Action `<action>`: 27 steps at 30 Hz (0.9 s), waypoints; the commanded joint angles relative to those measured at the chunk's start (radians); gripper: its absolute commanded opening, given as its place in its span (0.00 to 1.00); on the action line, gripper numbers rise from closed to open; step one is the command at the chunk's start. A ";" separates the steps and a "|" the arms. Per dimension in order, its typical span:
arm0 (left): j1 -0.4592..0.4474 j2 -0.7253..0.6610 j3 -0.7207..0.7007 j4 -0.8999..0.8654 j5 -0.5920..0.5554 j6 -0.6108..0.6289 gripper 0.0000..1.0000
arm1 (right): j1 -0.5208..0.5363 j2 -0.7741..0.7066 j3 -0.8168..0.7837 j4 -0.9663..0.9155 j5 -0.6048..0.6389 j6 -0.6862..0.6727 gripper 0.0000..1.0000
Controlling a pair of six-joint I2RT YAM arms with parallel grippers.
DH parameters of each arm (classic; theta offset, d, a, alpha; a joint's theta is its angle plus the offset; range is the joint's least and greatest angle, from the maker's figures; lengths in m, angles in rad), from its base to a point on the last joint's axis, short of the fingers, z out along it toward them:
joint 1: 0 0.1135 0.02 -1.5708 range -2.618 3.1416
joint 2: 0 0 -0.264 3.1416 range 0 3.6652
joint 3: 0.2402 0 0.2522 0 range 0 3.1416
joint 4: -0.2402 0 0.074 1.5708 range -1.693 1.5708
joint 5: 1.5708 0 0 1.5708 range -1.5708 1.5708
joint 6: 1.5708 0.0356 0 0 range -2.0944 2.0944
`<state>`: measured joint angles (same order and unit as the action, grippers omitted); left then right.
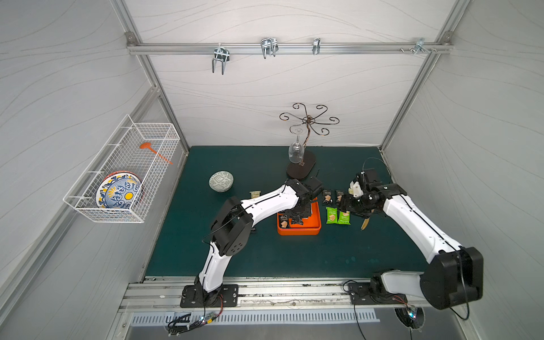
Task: Take the cookies out of the storage box
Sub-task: Pick up the cookie from the storage box, then place the cookie at the center of the board.
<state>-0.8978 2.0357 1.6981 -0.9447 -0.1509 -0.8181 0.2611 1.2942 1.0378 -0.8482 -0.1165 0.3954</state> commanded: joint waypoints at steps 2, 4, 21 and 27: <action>0.018 -0.092 -0.026 -0.025 -0.016 0.024 0.39 | 0.000 -0.019 0.038 -0.020 -0.016 0.024 0.67; 0.038 -0.119 -0.049 -0.028 -0.009 0.027 0.39 | 0.007 -0.011 0.048 -0.022 -0.015 0.025 0.67; 0.356 -0.224 -0.195 0.039 0.039 0.276 0.40 | 0.054 0.104 0.120 -0.001 0.018 0.073 0.67; 0.429 -0.127 -0.198 0.123 0.114 0.310 0.40 | 0.057 0.141 0.159 -0.005 0.030 0.102 0.67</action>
<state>-0.4976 1.8507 1.4960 -0.8867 -0.0841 -0.5549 0.3088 1.4212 1.1671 -0.8463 -0.1055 0.4721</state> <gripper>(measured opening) 0.405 0.669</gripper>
